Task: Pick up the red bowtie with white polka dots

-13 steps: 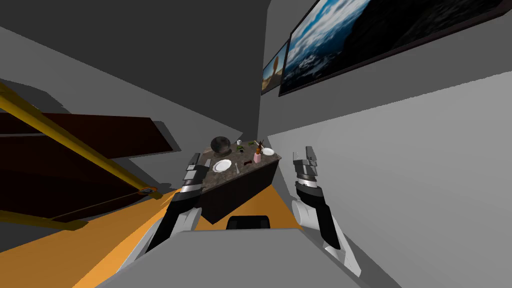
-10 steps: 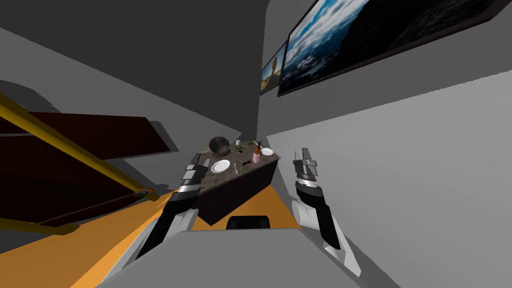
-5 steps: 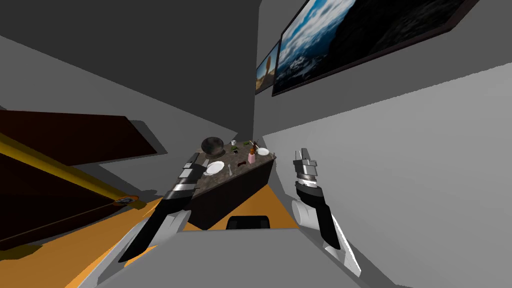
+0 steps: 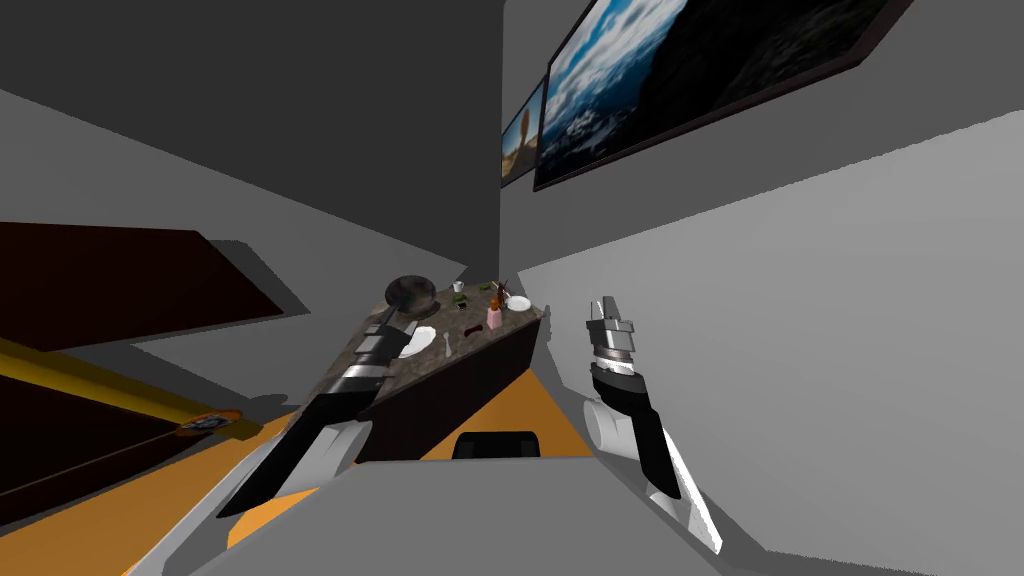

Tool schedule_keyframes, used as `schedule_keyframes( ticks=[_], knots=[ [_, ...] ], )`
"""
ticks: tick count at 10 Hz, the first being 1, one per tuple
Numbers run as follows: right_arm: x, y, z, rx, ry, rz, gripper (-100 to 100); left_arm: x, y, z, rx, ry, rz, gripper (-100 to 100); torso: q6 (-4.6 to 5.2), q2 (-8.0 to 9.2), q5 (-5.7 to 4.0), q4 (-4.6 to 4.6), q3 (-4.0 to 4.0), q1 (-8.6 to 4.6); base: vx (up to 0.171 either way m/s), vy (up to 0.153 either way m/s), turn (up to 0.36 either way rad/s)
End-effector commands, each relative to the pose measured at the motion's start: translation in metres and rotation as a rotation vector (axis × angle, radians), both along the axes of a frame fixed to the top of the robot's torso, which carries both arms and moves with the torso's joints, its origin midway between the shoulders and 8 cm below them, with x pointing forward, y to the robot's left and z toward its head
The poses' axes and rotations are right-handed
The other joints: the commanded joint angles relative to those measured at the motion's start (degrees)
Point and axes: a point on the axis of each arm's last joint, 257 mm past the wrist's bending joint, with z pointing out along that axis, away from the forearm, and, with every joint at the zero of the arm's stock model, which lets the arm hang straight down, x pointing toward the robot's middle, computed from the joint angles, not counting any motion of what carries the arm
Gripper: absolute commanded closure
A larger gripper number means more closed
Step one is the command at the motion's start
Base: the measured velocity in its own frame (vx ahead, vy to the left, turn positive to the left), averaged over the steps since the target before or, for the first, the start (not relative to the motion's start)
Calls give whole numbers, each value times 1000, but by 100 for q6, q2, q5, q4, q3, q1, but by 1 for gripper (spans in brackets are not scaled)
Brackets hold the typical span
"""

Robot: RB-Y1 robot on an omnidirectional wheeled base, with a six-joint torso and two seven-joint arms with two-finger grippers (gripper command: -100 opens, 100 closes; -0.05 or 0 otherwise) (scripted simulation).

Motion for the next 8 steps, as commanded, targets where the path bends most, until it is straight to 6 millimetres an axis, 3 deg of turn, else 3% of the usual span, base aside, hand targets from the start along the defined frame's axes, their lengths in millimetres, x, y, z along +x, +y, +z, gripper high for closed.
schedule_keyframes(
  ticks=[1,8],
  knots=[
    [0,0,0,0,0,0,0,4,6,-6,-44,39,-12,-100,0,0,0,0,0,0,34,-62,-101],
    [0,0,0,0,0,0,0,17,24,-35,-181,178,-30,-100,2,2,1,1,1,5,28,-44,-81]
  ],
)
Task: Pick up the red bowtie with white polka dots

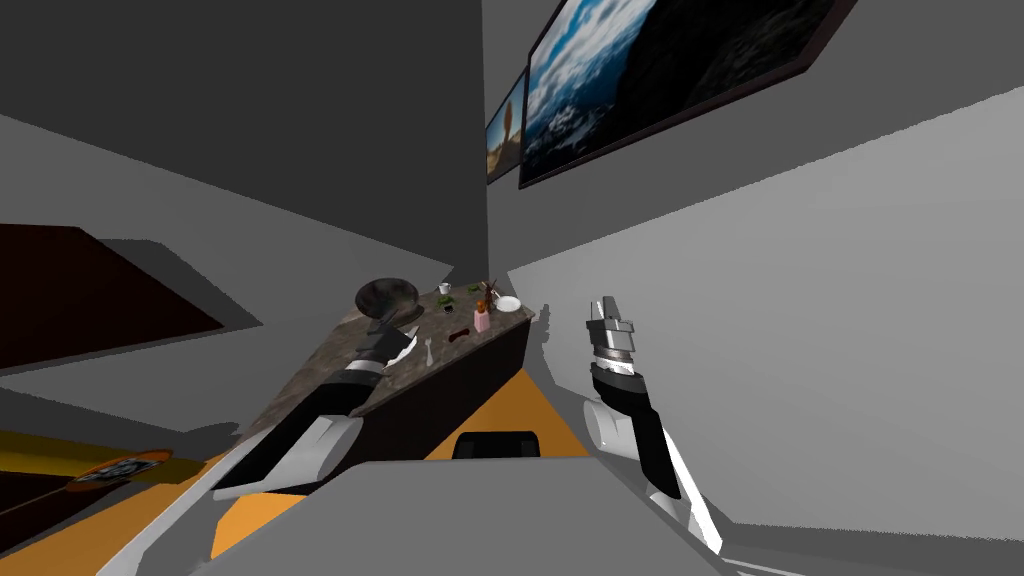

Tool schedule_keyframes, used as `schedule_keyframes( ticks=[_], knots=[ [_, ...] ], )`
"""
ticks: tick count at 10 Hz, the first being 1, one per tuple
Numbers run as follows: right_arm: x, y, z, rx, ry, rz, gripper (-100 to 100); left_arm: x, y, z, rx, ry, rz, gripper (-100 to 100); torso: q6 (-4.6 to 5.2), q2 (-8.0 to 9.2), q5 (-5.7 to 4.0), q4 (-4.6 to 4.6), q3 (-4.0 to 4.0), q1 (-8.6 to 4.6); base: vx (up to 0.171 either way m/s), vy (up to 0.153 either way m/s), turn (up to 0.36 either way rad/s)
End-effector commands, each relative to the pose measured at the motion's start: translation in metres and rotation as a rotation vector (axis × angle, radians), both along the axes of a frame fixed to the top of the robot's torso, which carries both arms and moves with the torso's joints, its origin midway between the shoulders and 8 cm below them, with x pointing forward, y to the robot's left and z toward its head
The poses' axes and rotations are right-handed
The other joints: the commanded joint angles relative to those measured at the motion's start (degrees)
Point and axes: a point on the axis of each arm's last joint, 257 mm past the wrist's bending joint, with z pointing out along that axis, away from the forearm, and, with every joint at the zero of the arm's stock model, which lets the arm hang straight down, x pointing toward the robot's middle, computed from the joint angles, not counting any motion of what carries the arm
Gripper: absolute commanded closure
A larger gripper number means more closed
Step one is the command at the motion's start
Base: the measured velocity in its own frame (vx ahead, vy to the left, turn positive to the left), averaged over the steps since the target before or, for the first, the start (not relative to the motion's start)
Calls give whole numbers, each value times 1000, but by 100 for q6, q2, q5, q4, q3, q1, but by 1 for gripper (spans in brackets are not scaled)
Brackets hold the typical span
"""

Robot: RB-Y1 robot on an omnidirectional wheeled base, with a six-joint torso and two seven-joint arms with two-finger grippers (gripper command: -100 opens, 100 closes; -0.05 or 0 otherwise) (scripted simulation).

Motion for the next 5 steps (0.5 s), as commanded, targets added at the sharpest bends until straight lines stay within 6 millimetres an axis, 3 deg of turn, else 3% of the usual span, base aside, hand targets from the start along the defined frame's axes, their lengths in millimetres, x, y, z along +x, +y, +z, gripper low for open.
schedule_keyframes(
  ticks=[1,5],
  knots=[
    [0,0,0,0,0,0,0,3,5,-8,-56,41,-11,-100,0,0,0,0,0,0,43,-42,-136],
    [0,0,0,0,0,0,0,10,14,-29,-160,136,-22,-100,-1,0,0,0,0,2,32,-37,-98]
  ],
)
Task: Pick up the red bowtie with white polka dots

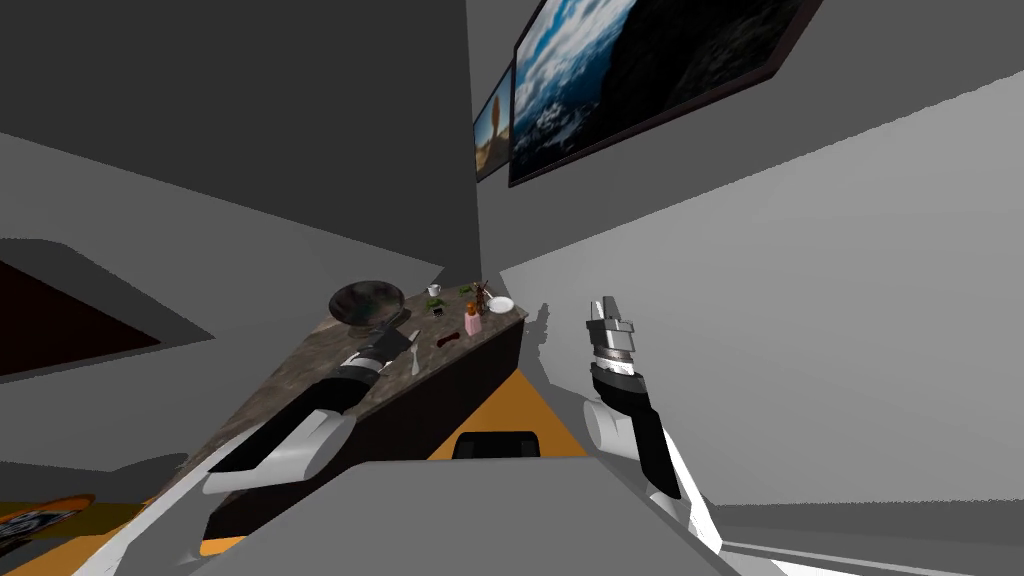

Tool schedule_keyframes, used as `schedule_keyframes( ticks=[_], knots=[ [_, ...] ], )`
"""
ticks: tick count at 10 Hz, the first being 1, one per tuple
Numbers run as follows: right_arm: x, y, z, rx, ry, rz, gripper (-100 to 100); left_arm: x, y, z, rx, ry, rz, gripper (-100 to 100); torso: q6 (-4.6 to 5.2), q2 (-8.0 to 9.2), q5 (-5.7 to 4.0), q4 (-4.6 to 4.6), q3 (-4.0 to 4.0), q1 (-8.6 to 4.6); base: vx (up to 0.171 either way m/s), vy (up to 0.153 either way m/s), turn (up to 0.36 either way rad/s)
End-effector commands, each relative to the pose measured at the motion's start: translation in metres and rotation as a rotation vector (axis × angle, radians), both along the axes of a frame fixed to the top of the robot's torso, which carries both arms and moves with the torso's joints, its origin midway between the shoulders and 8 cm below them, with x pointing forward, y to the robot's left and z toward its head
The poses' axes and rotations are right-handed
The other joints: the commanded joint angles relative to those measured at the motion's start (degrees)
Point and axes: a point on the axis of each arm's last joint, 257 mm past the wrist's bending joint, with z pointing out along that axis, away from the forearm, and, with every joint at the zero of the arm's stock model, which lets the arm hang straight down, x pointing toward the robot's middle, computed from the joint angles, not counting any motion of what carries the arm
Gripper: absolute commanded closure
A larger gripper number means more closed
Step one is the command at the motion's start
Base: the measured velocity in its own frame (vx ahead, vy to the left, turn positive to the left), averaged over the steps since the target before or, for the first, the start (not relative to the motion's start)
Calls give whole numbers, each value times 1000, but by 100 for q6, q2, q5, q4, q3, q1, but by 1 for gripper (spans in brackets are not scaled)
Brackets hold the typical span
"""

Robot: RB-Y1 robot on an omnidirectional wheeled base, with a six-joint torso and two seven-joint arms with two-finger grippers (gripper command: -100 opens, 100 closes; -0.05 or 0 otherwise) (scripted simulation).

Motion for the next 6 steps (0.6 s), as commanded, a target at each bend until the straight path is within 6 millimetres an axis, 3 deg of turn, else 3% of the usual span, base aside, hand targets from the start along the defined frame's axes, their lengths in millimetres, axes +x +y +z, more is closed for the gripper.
schedule_keyframes(
  ticks=[1,6],
  knots=[
    [0,0,0,0,0,0,0,3,3,-12,-31,45,3,-100,0,0,0,0,0,0,31,-28,-61],
    [0,0,0,0,0,0,0,8,12,-43,-139,176,4,-100,-1,3,1,1,2,7,29,-19,-82]
  ],
)
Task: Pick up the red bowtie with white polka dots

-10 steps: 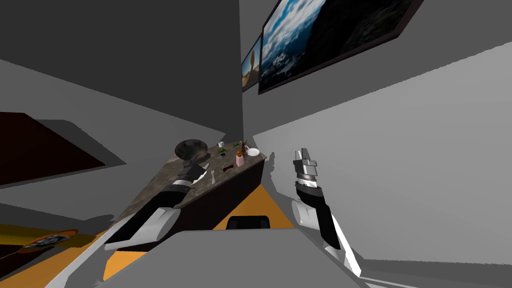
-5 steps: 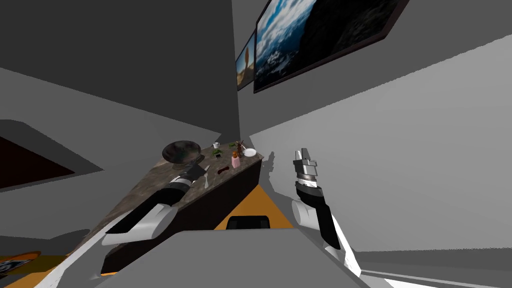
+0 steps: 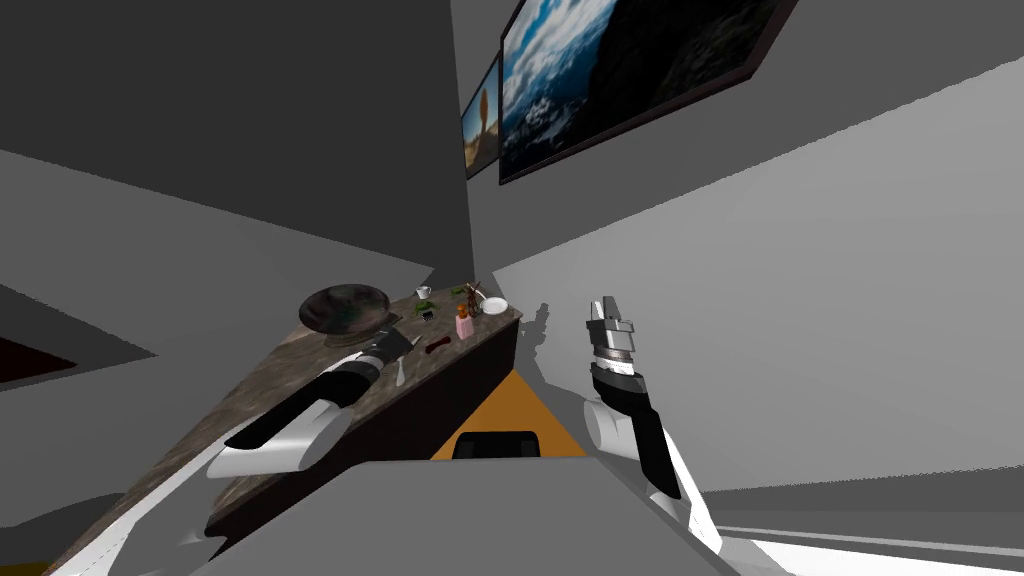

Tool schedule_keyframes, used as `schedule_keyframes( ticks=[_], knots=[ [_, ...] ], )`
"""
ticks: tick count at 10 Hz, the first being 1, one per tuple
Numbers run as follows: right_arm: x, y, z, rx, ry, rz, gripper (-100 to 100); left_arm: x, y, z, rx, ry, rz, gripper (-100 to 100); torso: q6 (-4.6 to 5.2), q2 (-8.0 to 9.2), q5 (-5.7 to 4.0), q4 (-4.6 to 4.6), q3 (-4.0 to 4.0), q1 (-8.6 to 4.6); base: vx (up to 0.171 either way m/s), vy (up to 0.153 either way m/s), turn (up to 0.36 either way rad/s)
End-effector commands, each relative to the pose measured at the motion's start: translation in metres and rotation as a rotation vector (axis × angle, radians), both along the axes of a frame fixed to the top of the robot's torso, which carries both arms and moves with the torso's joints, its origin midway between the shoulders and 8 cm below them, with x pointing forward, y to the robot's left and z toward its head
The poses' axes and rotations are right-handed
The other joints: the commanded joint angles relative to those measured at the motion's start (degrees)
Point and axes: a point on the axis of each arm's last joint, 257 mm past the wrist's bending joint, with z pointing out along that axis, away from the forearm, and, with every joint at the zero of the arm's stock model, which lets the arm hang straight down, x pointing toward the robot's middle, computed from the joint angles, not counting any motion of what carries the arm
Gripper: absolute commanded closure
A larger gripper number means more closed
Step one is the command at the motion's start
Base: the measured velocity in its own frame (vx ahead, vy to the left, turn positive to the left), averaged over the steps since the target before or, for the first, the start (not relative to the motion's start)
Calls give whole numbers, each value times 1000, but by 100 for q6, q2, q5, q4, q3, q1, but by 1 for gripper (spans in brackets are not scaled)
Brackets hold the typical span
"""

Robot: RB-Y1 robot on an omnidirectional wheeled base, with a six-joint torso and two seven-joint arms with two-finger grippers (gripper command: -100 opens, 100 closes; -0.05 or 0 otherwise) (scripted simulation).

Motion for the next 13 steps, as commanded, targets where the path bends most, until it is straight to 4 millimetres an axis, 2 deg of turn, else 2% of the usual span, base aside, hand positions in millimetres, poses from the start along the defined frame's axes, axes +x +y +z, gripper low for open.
schedule_keyframes(
  ticks=[1,13],
  knots=[
    [0,0,0,0,0,0,0,2,3,-15,-61,58,-1,-100,0,0,0,0,0,0,35,-22,-125],
    [0,0,0,0,0,0,0,-3,18,-94,-302,410,37,-100,-2,4,1,1,2,4,23,-6,-86]
  ],
)
